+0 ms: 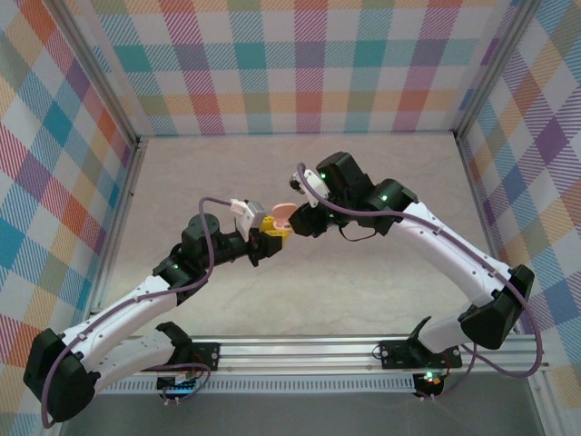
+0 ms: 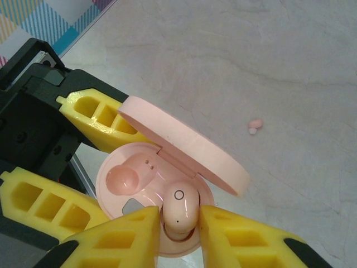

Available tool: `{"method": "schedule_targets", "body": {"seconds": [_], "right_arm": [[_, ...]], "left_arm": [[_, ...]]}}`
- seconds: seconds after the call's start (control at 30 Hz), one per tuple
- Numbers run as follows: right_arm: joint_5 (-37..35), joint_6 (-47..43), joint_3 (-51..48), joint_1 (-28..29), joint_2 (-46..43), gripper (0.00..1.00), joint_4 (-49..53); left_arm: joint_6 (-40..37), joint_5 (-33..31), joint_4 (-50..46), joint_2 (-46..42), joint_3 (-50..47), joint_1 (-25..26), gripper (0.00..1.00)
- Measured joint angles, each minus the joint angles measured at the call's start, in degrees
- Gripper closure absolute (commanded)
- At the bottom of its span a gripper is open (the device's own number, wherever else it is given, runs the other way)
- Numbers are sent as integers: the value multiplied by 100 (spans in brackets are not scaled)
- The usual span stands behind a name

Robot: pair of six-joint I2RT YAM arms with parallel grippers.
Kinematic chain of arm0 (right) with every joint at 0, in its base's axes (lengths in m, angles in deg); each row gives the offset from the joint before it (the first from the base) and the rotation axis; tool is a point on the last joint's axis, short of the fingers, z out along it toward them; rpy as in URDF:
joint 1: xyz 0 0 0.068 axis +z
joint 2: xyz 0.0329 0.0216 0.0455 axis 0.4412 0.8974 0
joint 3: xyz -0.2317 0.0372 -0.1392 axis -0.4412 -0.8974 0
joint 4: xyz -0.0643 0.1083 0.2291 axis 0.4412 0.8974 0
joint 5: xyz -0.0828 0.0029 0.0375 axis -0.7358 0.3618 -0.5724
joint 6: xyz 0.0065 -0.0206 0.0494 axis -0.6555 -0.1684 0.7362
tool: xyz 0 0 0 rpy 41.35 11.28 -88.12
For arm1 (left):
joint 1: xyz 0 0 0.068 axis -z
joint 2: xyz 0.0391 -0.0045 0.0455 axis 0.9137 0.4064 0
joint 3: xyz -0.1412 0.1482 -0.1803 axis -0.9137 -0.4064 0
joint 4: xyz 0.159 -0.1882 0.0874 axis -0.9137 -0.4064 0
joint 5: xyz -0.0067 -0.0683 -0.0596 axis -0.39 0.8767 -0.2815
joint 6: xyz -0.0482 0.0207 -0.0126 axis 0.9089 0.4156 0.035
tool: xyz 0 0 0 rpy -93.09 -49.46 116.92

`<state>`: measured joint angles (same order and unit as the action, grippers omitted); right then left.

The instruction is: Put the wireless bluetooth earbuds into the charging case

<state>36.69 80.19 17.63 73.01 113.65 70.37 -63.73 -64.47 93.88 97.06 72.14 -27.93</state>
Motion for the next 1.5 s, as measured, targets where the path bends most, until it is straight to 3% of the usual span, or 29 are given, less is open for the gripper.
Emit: {"method": "schedule_targets", "body": {"seconds": [0.33, 0.63, 1.03, 1.27, 1.37, 1.5], "right_arm": [[66, -57, -125, 0, -260, 59, -28], [164, 297, -118, -120, -525, 56, -57], [719, 1233, -201, -713, -682, 58, -450], [986, 2109, -977, -1862, -691, 62, -802], [1043, 2315, -1169, -2166, -420, 66, -850], [1117, 2389, -1165, -2079, 321, 66, -1106]], "left_arm": [[4, 2, 149, 0, 0, 0, 71], [24, 2, 192, 0, 4, 0, 71], [155, -66, 136, -42, 4, 0, 71], [155, -245, -50, -345, 4, 0, 71], [155, -326, -127, -494, 4, 0, 71], [155, -391, -302, -658, 4, 0, 70]]}}
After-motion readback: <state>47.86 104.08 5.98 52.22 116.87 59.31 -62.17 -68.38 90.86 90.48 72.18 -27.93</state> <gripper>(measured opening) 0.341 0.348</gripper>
